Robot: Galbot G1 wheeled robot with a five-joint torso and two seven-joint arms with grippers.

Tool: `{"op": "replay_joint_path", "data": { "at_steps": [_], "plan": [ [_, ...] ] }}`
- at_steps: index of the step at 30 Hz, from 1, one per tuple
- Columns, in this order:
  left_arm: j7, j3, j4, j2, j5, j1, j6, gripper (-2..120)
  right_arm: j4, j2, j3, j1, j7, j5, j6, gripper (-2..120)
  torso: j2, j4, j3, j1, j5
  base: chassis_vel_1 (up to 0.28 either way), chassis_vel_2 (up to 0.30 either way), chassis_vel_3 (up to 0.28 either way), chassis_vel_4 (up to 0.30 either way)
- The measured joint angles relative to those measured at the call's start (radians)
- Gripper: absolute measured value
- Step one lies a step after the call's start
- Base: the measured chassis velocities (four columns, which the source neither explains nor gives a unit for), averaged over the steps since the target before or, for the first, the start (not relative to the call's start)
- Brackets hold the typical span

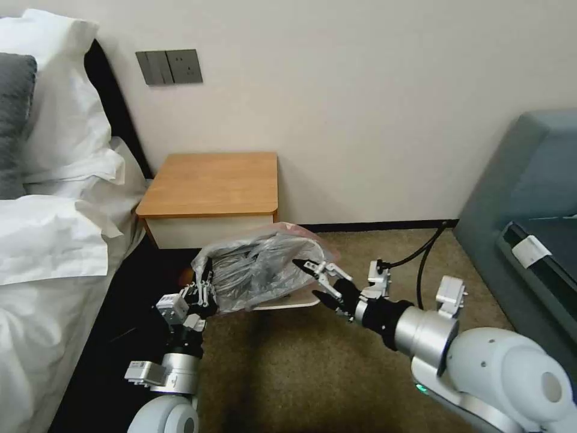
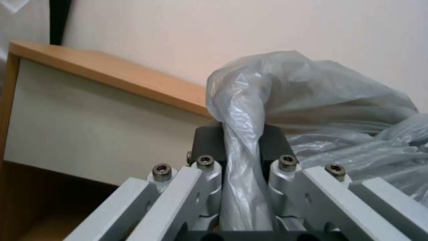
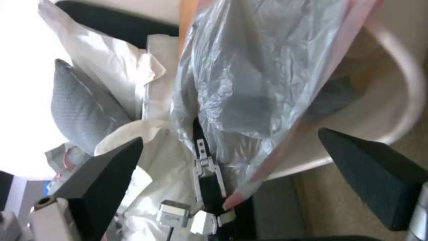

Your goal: Pick up the garbage bag from the table and place it over the trash can.

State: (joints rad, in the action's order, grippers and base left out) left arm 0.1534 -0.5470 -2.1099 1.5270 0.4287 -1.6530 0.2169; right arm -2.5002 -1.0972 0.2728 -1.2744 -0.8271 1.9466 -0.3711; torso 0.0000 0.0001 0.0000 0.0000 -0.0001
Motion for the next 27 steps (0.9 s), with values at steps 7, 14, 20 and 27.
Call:
{"op": "replay_joint_path", "data": {
  "at_steps": [7,14,20,27],
  "plan": [
    [0.004,0.0,-0.007,0.0,-0.012,-0.004,0.012,9,0.0,-0.01,-0.058,0.031,-0.009,-0.068,0.015,95,0.0,-0.0001,0.0,0.0,0.0001,0.0,0.0,0.0,0.0],
    [0.008,0.0,-0.018,0.0,-0.012,-0.008,0.016,9,0.021,-0.019,-0.097,0.059,-0.033,-0.105,0.026,72,0.0,-0.0001,0.0,0.0,0.0001,0.0,0.0,0.0,0.0],
    [0.009,-0.002,-0.021,-0.001,-0.008,-0.006,0.017,9,0.033,-0.022,-0.108,0.072,-0.048,-0.115,0.029,50,0.0,-0.0001,0.0,0.0,0.0002,0.0,0.0,0.0,0.0],
    [0.013,0.001,-0.025,0.003,-0.008,-0.005,0.026,9,0.055,-0.027,-0.111,0.078,-0.047,-0.135,0.029,24,0.0,0.0,0.0,0.0,0.0002,0.0,0.0,0.0,0.0]
  ]
}}
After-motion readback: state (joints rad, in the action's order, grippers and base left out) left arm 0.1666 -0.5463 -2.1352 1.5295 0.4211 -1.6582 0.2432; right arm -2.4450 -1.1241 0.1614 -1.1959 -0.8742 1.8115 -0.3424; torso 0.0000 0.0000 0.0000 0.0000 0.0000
